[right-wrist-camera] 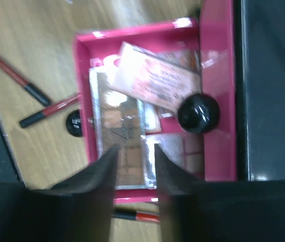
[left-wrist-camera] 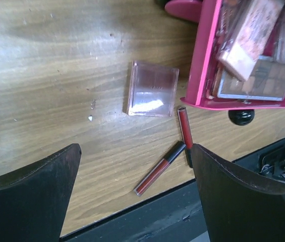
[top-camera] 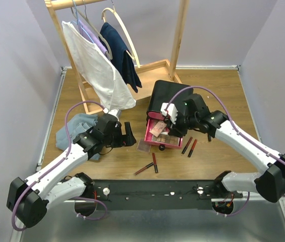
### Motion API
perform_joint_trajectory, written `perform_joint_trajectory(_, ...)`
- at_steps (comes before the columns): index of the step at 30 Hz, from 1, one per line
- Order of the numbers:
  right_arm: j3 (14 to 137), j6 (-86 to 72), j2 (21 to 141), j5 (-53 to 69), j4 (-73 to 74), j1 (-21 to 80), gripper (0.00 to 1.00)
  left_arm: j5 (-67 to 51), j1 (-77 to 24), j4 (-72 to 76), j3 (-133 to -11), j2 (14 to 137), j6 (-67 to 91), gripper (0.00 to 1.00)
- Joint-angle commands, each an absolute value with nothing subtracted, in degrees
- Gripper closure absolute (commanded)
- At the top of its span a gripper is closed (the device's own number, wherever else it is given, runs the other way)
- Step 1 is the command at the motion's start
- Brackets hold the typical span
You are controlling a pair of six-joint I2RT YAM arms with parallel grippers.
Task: Organize the makeup
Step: Place the makeup in the drawer, then pick up the makeup from the center of the board.
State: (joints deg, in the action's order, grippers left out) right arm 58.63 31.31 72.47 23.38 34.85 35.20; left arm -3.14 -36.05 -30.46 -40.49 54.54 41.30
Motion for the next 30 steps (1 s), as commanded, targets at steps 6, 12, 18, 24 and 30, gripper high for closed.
perform_joint_trajectory(6,61.17,36.21,68.12,41.21,40.43,32.61,0.40,-8.00,-35.68,-25.84,-38.15,60.46,42.81,0.01)
perform_joint_trajectory(12,60.91,34.28,66.36,43.94,39.11,28.22,0.32,-8.35,-35.77,-25.22,-38.59,64.33,37.36,0.01)
perform_joint_trajectory(18,59.94,33.14,64.69,45.35,36.65,22.60,0.28,-9.58,-37.26,-20.58,-35.16,66.09,34.54,0.01)
perform_joint_trajectory(24,59.59,31.03,63.02,47.28,35.07,17.14,0.27,-1.07,-46.99,-12.58,-31.64,67.50,35.07,0.01)
perform_joint_trajectory(30,57.75,28.48,60.56,49.48,34.10,13.10,0.26,12.89,-52.03,-5.54,-30.50,69.95,34.36,0.01)
